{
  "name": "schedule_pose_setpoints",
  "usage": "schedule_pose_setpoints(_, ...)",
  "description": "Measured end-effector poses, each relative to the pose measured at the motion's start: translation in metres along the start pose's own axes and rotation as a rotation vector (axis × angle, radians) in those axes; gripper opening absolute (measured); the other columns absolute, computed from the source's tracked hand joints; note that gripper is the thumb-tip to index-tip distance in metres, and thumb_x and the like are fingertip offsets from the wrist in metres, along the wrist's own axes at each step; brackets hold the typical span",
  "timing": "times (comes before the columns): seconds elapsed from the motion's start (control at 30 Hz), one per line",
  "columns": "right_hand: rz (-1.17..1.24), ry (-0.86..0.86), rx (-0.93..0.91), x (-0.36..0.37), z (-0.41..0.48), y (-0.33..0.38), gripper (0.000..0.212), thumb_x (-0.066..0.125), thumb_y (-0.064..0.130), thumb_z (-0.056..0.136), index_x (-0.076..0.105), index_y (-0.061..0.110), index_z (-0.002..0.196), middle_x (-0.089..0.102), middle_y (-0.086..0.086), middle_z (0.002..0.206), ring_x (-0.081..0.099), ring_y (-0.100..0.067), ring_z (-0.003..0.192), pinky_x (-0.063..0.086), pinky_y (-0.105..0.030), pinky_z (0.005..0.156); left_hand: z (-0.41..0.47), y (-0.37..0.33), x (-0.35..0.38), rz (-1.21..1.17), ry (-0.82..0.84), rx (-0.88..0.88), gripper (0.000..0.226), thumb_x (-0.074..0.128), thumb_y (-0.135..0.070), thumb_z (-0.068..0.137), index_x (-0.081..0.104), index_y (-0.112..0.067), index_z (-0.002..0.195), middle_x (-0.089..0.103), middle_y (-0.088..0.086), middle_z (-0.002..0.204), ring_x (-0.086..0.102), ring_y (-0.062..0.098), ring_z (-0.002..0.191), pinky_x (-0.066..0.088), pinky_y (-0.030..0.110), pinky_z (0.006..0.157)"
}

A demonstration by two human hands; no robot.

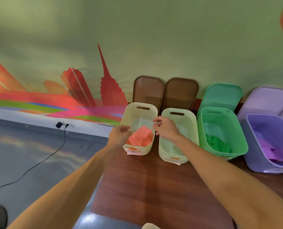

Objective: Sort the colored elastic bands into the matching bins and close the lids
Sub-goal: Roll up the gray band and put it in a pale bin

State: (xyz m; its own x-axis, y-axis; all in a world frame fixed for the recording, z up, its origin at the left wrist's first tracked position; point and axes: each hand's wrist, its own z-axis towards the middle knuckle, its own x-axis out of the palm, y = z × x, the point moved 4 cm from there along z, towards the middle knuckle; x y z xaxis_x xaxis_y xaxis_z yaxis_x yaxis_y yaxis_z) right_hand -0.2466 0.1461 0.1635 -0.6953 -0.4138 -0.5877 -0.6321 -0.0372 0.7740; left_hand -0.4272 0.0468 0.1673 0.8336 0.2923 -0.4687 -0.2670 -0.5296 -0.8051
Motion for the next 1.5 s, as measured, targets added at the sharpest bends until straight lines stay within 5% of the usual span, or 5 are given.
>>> schedule_pose_setpoints(0.5, -0.082, -0.049, 0.203, -0.085, -0.171, -0.093, 0.012, 0.061, 0.016, 0.088, 0.067, 0.014, 0.099, 0.07, -0.004, 0.091, 0.066, -0.012, 0.067, 0.053, -0.024, 0.053, -0.107, -0.003, 0.083, 0.034, 0.412, 0.231, 0.019, 0.058, -0.008, 0.085, 0.066, -0.013, 0.101, 0.064, 0.002, 0.072, 0.063, 0.016, 0.071, 0.05, 0.028, 0.063)
schedule_pose_setpoints(0.87, -0.162, -0.163, 0.389, -0.16, -0.228, -0.219, 0.009, 0.064, 0.015, 0.081, 0.071, 0.021, 0.081, 0.07, 0.001, 0.078, 0.062, -0.011, 0.069, 0.046, -0.012, 0.053, -0.149, -0.015, 0.222, 0.182, 0.707, 0.207, 0.013, 0.059, -0.019, 0.088, 0.066, -0.017, 0.098, 0.062, -0.001, 0.082, 0.06, 0.008, 0.07, 0.041, 0.013, 0.058)
schedule_pose_setpoints(1.07, -0.137, -0.084, 0.389, -0.184, -0.203, -0.296, 0.013, 0.063, 0.016, 0.083, 0.072, 0.02, 0.092, 0.073, -0.001, 0.091, 0.066, -0.013, 0.088, 0.049, -0.022, 0.083, -0.141, -0.014, 0.313, 0.284, 0.649, 0.128, 0.01, 0.063, -0.018, 0.083, 0.067, -0.023, 0.091, 0.059, -0.007, 0.071, 0.055, 0.007, 0.064, 0.043, 0.017, 0.062)
schedule_pose_setpoints(1.3, -0.051, 0.006, 0.349, -0.192, -0.175, -0.353, 0.02, 0.059, 0.016, 0.085, 0.069, 0.021, 0.101, 0.072, 0.003, 0.094, 0.065, -0.012, 0.09, 0.046, -0.02, 0.082, -0.126, -0.011, 0.4, 0.662, 0.55, 0.315, 0.042, 0.056, -0.018, 0.088, 0.051, -0.016, 0.13, 0.042, 0.003, 0.133, 0.055, 0.021, 0.113, 0.042, 0.033, 0.101)
schedule_pose_setpoints(1.5, 0.017, 0.05, 0.316, -0.19, -0.163, -0.382, 0.024, 0.062, 0.015, 0.087, 0.066, 0.017, 0.111, 0.07, 0.002, 0.103, 0.065, -0.008, 0.088, 0.043, -0.013, 0.083, -0.113, -0.012, 0.449, 0.855, 0.428, 0.397, 0.062, 0.053, -0.026, 0.089, 0.03, -0.017, 0.146, 0.032, 0.004, 0.145, 0.041, 0.028, 0.127, 0.04, 0.043, 0.102)
